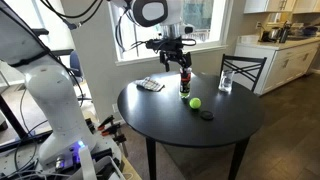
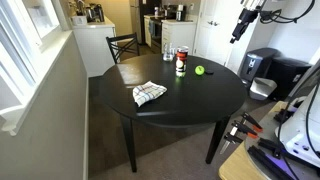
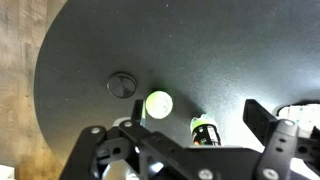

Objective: Put the green tennis ball inside the glass container

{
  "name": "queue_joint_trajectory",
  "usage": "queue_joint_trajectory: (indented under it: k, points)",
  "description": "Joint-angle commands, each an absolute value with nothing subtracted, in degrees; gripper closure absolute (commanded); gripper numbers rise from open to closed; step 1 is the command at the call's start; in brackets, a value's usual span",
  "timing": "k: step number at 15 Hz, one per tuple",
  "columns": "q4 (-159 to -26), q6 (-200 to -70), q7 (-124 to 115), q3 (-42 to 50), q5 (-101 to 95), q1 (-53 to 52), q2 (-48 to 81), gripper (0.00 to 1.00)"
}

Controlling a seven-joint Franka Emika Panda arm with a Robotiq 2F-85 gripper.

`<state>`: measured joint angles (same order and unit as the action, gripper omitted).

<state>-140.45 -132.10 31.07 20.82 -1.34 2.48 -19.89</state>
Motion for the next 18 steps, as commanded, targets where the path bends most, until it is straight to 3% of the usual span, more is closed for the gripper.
queue_joint_trajectory:
  k: [1, 11, 18]
  points:
    - [-140.4, -132.0, 31.5, 19.3, -0.7, 4.0, -19.7, 0.0]
    - [-140.6, -132.2, 31.9, 19.4, -0.4, 3.7, -19.9, 0.0]
    - [-134.4, -132.5, 30.2, 20.9, 0.5, 7.1, -11.9, 0.0]
